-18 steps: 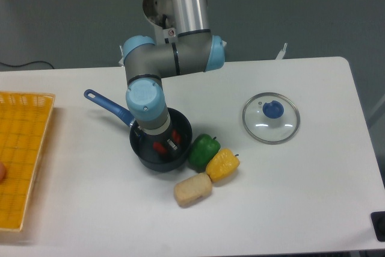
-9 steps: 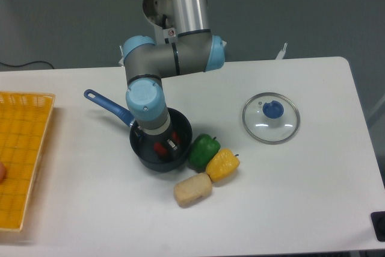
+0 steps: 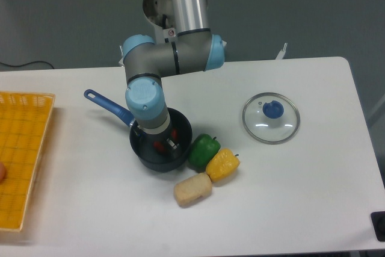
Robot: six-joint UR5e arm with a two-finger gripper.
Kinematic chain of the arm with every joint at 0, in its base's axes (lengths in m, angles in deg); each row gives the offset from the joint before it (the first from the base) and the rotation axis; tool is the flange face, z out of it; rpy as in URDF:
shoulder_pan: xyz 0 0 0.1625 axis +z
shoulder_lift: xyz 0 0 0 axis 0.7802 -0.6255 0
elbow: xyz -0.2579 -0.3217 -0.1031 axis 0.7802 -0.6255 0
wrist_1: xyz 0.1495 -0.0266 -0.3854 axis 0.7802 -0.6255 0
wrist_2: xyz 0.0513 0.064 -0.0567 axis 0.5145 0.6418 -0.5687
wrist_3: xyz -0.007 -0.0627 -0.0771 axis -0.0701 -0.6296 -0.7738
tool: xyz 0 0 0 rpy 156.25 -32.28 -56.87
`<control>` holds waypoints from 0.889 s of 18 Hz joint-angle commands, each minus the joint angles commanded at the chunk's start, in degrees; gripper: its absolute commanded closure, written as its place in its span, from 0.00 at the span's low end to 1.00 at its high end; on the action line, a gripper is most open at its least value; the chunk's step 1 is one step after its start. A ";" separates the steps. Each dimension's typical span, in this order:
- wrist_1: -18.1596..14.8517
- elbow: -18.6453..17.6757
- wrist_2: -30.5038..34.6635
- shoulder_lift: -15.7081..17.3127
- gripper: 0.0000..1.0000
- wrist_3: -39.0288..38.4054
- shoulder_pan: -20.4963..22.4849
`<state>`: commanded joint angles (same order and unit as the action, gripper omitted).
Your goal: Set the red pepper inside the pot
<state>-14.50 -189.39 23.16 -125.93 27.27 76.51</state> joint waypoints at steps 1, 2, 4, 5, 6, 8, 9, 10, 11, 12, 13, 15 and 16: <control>0.00 0.00 0.00 0.53 0.17 0.00 0.00; -0.09 0.00 0.00 0.88 0.17 0.00 -0.17; -0.18 0.00 0.18 2.54 0.17 0.17 -0.26; -0.26 0.00 0.18 3.07 0.17 0.17 -0.26; -0.35 0.09 0.18 3.51 0.17 0.17 -0.18; -0.70 0.09 0.18 4.39 0.17 0.26 -0.09; -0.88 0.09 0.18 4.92 0.17 0.35 0.09; -0.97 0.26 0.18 5.36 0.17 0.35 0.26; -1.31 0.61 0.18 5.63 0.18 0.35 0.35; -2.01 1.05 0.26 5.89 0.18 0.35 0.52; -2.72 1.66 0.26 6.24 0.18 0.44 0.70; -4.04 3.33 0.35 6.42 0.18 0.70 1.31; -4.74 4.21 0.35 6.68 0.19 1.14 1.75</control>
<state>-19.24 -185.19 23.51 -119.25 28.40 78.26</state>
